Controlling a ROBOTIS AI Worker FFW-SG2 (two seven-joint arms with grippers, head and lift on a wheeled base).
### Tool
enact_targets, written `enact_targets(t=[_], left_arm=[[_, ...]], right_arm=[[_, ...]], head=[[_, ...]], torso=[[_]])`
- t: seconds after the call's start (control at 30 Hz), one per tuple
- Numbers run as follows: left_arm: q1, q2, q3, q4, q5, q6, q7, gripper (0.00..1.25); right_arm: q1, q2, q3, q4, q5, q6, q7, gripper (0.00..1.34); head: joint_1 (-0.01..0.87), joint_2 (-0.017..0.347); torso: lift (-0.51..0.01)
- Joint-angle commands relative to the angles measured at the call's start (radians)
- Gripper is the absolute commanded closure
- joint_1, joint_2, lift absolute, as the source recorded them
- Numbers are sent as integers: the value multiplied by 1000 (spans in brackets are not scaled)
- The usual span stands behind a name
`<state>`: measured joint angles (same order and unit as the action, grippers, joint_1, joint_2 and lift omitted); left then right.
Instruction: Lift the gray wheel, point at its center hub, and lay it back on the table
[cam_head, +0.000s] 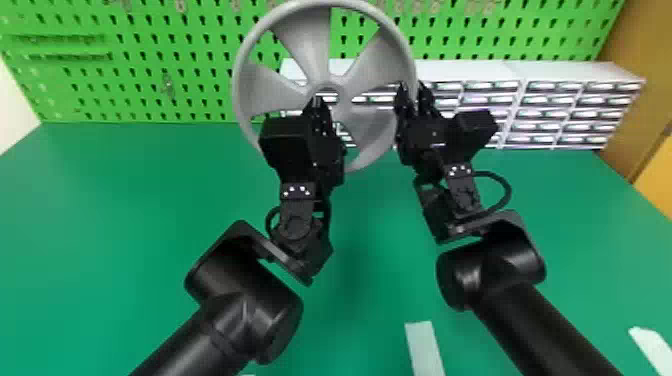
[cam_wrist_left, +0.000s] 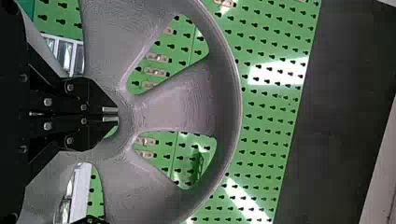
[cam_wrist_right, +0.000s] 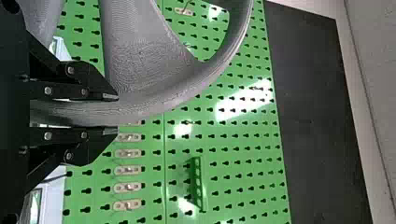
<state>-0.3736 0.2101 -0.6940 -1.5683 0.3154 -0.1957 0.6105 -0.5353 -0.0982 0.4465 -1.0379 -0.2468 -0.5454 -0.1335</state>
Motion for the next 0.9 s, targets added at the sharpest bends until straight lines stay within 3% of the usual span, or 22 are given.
enact_targets(t=[0.0,0.87], left_arm=[[-5,-3,5,13,-1,-1,-5,1153],[-27,-18,16,59,1,-15,-40,1153]], right_arm=[[0,-2,4,-5,-3,-2,0,1256],[3,-5,26,-13,-8,-4,0,1256]], head=[[692,48],[692,48]], torso=[[-96],[-96]])
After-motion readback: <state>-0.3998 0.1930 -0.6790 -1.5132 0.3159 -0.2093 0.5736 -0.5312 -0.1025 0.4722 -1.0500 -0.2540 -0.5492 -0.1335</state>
